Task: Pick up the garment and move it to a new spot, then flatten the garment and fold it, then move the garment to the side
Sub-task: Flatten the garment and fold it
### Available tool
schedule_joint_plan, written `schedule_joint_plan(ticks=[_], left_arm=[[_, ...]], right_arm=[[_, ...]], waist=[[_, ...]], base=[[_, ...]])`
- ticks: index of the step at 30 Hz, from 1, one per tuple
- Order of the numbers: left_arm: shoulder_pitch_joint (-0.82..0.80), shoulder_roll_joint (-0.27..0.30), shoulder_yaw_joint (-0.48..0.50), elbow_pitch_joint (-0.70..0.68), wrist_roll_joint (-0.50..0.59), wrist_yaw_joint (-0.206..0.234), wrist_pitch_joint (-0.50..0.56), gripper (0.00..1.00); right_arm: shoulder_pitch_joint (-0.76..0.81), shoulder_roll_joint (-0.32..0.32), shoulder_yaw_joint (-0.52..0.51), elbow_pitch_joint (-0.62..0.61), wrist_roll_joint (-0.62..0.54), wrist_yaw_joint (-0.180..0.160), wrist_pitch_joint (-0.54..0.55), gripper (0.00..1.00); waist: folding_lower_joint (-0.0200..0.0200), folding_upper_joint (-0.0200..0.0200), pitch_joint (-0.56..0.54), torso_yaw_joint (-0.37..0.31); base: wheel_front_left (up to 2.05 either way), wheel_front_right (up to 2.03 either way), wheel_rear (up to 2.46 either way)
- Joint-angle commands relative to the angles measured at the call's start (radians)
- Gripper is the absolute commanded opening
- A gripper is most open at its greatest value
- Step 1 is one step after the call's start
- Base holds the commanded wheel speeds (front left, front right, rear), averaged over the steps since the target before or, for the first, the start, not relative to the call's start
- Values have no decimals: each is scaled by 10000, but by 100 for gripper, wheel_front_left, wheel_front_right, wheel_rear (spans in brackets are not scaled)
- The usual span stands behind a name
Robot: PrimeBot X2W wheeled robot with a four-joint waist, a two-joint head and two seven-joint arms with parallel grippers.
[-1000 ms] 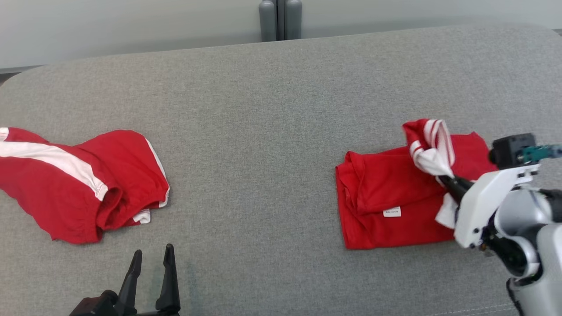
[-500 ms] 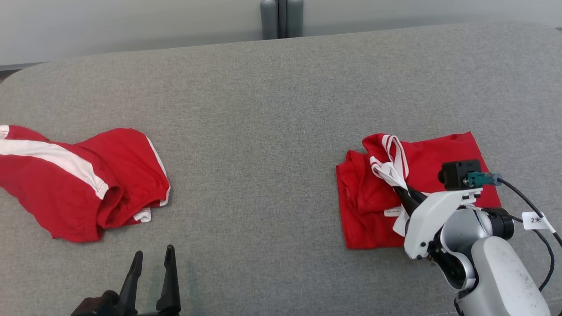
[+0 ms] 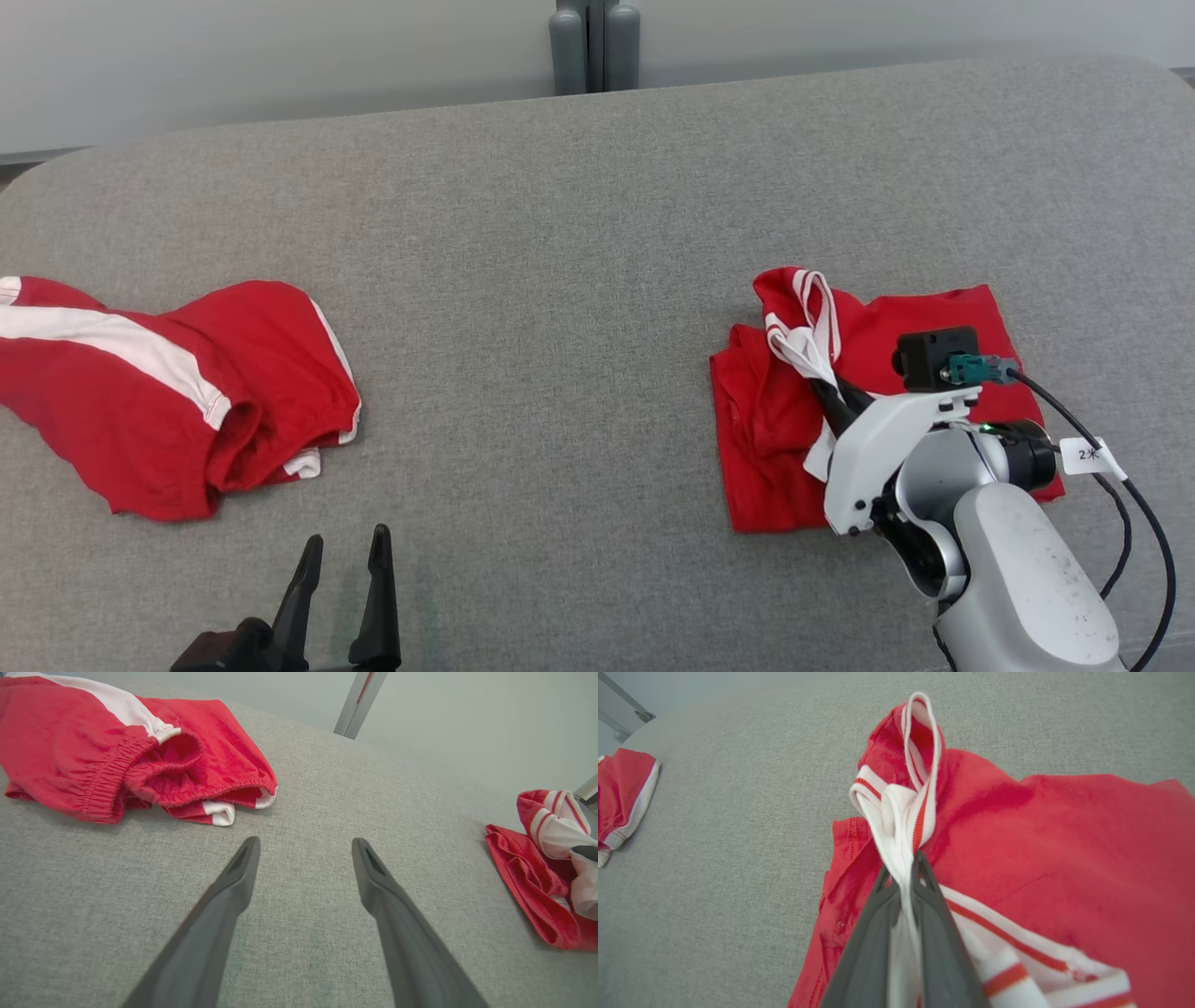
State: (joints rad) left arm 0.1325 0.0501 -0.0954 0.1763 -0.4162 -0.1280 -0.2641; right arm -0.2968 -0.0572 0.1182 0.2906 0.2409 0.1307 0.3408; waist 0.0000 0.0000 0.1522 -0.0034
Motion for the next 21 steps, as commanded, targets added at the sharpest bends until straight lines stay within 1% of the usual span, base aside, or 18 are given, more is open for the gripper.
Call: schedule_joint_plan(ticks=[1, 3, 4, 5, 6, 10, 13, 15, 19, 20, 21], left_arm=[[84, 15, -9, 22, 111, -33, 0, 100], [102, 15, -34, 44, 142, -27, 0, 100], [108, 15, -35, 55, 161, -27, 0, 100], [110, 15, -12, 51, 173, -28, 0, 100], [117, 15, -7, 53, 173, -28, 0, 100], [235, 13, 29, 88, 175, -30, 0, 100], [335, 14, 48, 83, 156, -14, 0, 100], [440, 13, 68, 41, 123, 35, 0, 100], [654, 13, 84, -62, 28, 134, 0, 100], [705, 14, 104, -95, 13, 141, 0, 100], [741, 14, 117, -136, 16, 155, 0, 100]], right_arm=[[-132, 19, 35, 99, -74, -1, -109, 0], [-145, 38, 96, 217, -119, -1, -136, 0], [-132, 41, 105, 233, -134, -1, -171, 24], [-87, 49, 140, 229, -118, -1, -190, 75], [-30, 53, 186, 195, -104, -1, -207, 100], [339, 52, 229, -429, 151, -1, -592, 100], [761, 58, 170, -1370, 717, -1, -1041, 100], [1070, 60, 118, -2084, 875, -1, -1350, 100], [1776, -107, -468, -2991, 758, -3, -2081, 100], [1939, -226, -665, -3041, 627, -3, -2230, 100], [2135, -475, -835, -3016, 357, -3, -2414, 100]], waist=[[0, 0, 4, 6], [0, 0, -16, 27], [0, 0, -26, 43], [0, 0, -42, 68], [0, 0, -63, 93], [0, 0, -214, 203], [0, 0, -377, 258], [0, 0, -493, 258], [0, 0, -756, 247], [0, 0, -811, 240], [0, 0, -891, 248]], base=[[0, 0, 0], [0, 0, 0], [0, 0, 0], [0, 0, 0], [0, 0, 0], [0, 0, 0], [0, 0, 0], [0, 0, 0], [0, 0, 0], [0, 0, 0], [0, 0, 0]])
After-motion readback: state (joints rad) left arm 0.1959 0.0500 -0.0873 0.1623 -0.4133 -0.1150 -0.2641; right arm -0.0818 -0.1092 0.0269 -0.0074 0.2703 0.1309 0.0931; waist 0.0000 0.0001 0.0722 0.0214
